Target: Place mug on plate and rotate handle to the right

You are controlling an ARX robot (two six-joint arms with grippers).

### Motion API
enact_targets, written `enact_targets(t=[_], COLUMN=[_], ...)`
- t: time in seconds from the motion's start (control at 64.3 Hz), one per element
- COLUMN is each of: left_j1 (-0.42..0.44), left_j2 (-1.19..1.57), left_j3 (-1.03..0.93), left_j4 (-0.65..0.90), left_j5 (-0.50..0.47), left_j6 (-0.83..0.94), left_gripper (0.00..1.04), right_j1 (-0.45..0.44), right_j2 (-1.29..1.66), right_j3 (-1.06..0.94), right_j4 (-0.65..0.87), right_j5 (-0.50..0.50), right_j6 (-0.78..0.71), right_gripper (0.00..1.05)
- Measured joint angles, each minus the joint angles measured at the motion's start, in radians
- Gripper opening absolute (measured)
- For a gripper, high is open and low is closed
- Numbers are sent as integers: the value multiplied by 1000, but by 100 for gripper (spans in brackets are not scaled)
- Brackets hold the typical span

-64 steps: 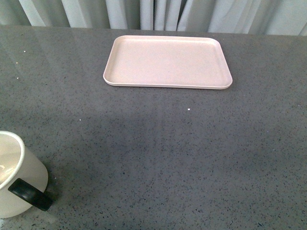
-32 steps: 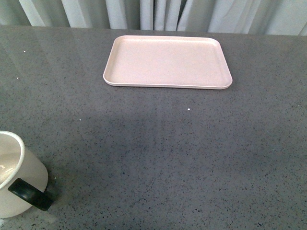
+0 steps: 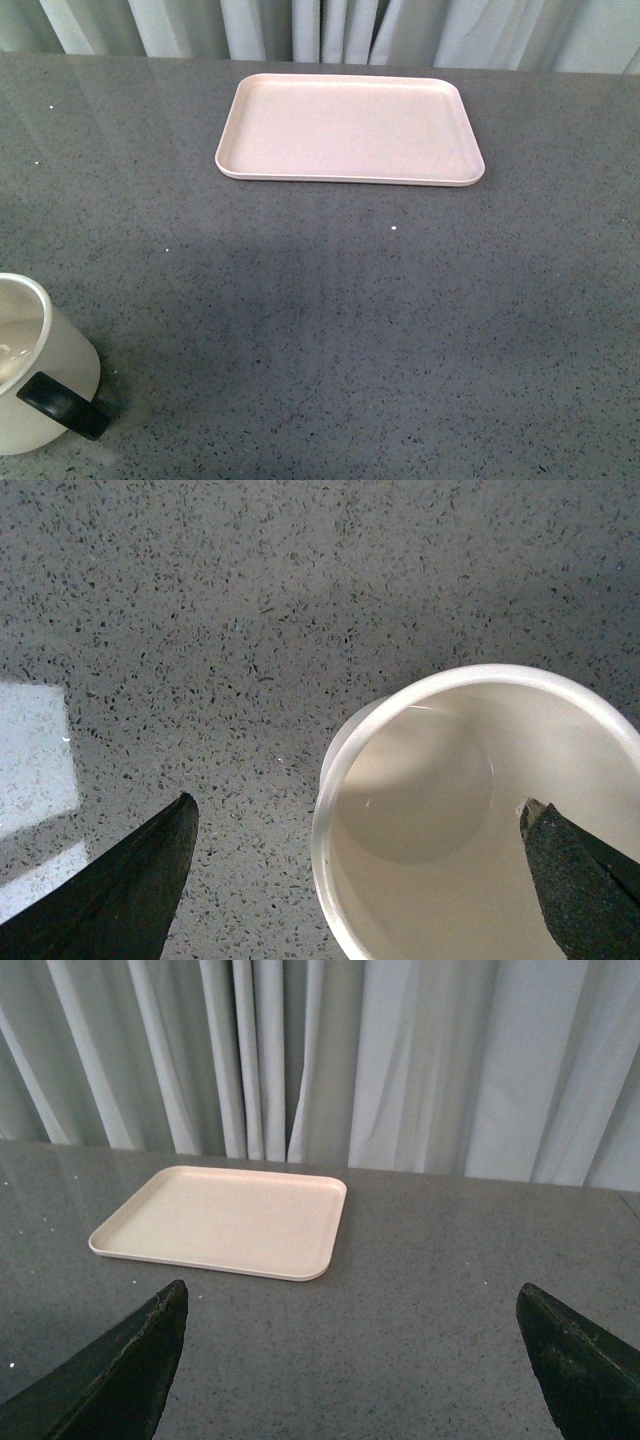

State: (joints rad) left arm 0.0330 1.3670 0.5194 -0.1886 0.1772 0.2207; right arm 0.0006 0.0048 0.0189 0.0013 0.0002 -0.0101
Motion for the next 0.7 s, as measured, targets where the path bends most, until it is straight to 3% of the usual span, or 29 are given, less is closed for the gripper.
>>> enact_targets(t=[0.28,0.404,0.591,0.699], left_j1=[15,13,3,-6], left_j2=[74,83,93,94], left_j3=[-8,-16,-16,-16], left_j4=[44,53,61,63], left_j5=[0,-1,-11,-16], left_j6=[19,22,22,21], left_gripper=[95,69,43,20], right_j1=[0,0,0,0], right_j2=[0,0,0,0], right_j3=[0,0,0,0], right_j4=[0,0,0,0], right_j5=[0,0,0,0], right_j6=[0,0,0,0], right_gripper=[96,96,96,96])
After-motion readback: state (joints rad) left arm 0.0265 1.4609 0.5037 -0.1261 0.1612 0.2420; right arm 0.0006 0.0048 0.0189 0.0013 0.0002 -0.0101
